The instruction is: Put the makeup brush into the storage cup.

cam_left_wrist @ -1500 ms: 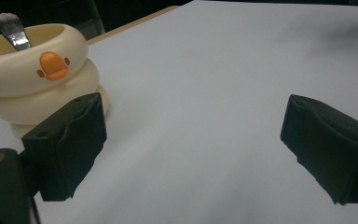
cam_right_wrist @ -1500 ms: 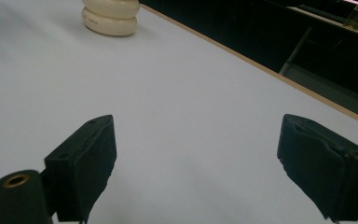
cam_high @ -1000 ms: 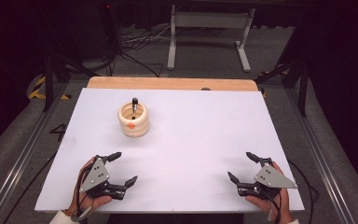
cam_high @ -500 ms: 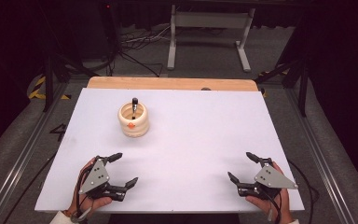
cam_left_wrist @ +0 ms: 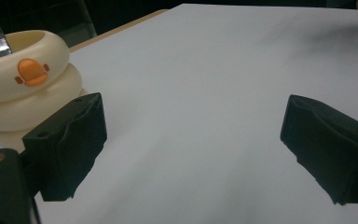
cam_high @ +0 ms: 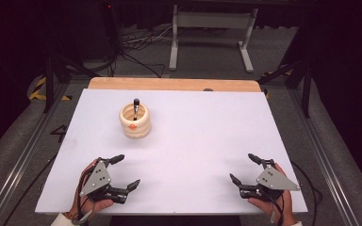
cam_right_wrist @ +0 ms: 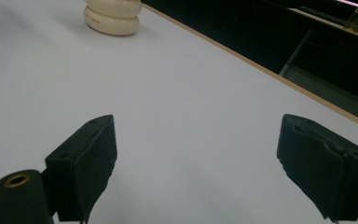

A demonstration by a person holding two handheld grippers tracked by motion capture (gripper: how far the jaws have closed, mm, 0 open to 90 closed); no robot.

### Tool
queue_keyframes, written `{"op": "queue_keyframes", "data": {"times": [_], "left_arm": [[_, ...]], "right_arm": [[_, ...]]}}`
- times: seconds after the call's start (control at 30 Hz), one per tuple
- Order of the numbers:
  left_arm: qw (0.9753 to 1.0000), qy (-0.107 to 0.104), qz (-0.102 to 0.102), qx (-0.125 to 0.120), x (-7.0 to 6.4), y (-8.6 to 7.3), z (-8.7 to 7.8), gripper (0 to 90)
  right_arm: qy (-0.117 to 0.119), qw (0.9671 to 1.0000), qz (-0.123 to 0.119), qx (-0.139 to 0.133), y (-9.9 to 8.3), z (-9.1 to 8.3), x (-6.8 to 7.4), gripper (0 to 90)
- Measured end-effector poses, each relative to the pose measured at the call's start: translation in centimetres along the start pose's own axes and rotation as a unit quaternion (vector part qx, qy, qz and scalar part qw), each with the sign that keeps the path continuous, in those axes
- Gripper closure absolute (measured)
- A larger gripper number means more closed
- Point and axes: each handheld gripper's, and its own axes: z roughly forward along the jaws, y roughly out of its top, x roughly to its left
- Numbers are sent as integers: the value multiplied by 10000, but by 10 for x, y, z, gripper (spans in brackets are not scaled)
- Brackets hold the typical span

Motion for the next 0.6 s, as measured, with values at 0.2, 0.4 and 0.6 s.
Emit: {"op": "queue_keyframes", "data": {"times": [0.2,0.4,0.6], "left_arm": [[10000,-7,-17,5,1,0,1,81],[10000,-19,-5,49,2,-1,3,82],[10000,-23,-37,52,3,-1,5,84]], "right_arm": [[39,10000,-14,25,-1,1,0,132],[44,10000,-3,27,-2,2,-1,131],[39,10000,29,29,-3,1,-1,131]]}}
